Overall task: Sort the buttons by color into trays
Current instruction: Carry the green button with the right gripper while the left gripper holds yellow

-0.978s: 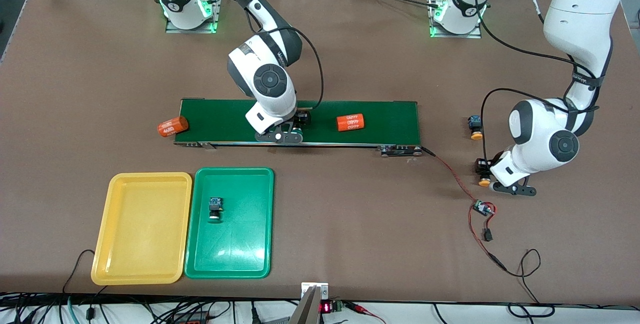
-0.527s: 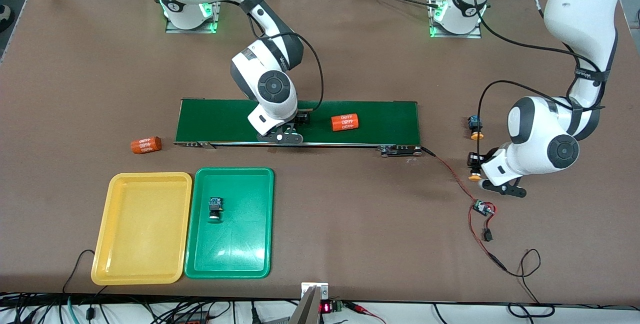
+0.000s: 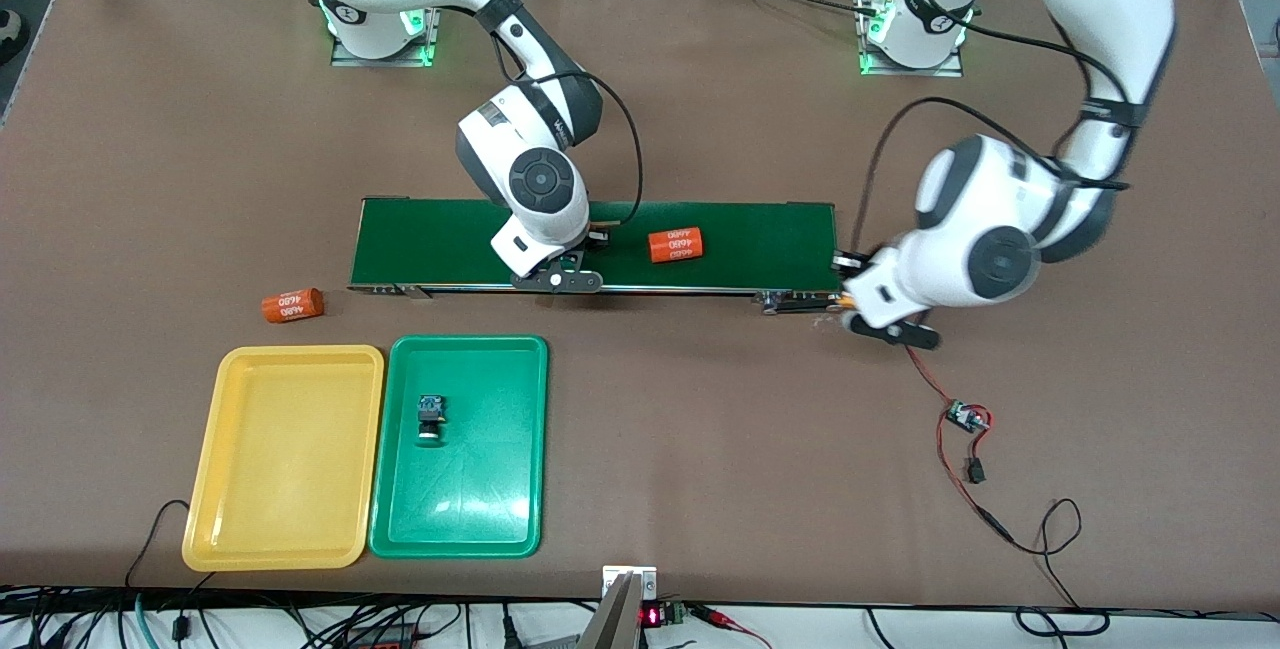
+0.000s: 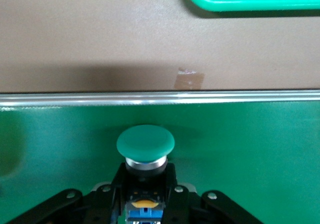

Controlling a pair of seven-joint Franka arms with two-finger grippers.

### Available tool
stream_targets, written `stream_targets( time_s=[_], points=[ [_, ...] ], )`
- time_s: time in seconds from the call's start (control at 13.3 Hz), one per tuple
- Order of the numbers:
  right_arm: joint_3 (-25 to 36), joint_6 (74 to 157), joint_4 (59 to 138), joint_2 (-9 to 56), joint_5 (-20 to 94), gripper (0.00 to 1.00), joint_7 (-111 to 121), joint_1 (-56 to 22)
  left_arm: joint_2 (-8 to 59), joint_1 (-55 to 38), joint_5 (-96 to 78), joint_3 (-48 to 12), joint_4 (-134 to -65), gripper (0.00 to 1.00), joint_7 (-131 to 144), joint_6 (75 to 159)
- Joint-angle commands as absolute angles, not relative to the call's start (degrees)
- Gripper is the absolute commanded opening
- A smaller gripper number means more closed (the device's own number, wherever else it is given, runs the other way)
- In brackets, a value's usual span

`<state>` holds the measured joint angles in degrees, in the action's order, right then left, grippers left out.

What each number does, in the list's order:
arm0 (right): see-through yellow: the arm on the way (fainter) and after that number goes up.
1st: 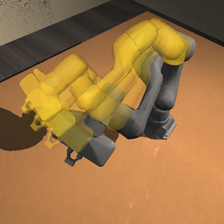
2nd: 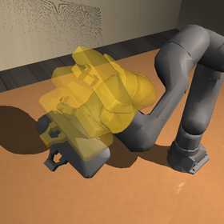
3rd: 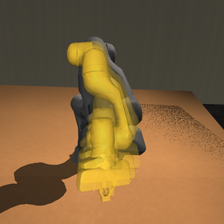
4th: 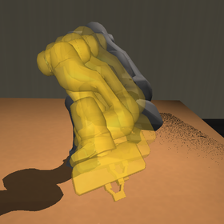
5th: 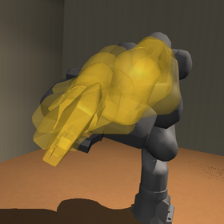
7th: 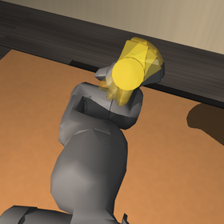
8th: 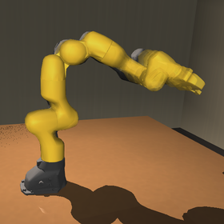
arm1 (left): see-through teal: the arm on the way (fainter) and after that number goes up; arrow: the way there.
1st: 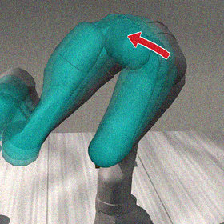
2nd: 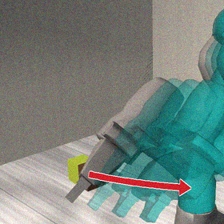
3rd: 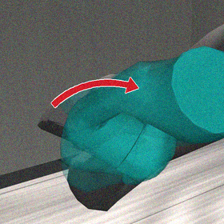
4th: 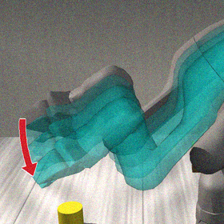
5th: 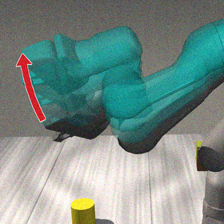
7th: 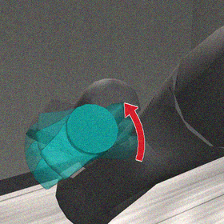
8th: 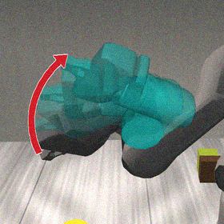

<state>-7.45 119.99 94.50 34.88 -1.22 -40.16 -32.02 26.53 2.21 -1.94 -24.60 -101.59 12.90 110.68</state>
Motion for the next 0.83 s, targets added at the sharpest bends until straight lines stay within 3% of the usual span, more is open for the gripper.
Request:
stream_targets(
  time_s=[0.0,0.38,0.45,0.53,0.6,0.75],
  points=[
    [-8.3,119.1,94.1,33.9,-1.4,0.14,-39.0,-30.5,25.0,1.6,-3.1,-29.3,-106.2,0.23,21.8,116.0],
    [-7.2,117.0,86.8,32.6,-1.7,0.14,-29.7,-26.5,25.1,1.4,-3.1,-33.5,-116.8,0.28,25.2,132.0],
    [-6.6,117.5,85.5,32.7,-1.6,0.14,-27.5,-25.6,25.3,1.4,-3.1,-33.5,-116.8,0.41,25.3,131.9],
    [-5.1,118.1,83.9,33.4,-1.6,0.14,-26.3,-25.1,25.2,1.6,-3.1,-33.5,-116.6,0.90,25.1,131.6],
    [-3.0,119.5,82.2,34.7,-1.4,0.14,-24.7,-24.4,24.8,2.0,-3.2,-33.6,-116.2,1.00,25.4,130.8],
    [-1.2,123.8,79.9,36.7,-1.1,0.14,-20.1,-22.9,22.7,2.4,-3.2,-33.3,-114.6,1.00,25.4,127.3]
  ],
)
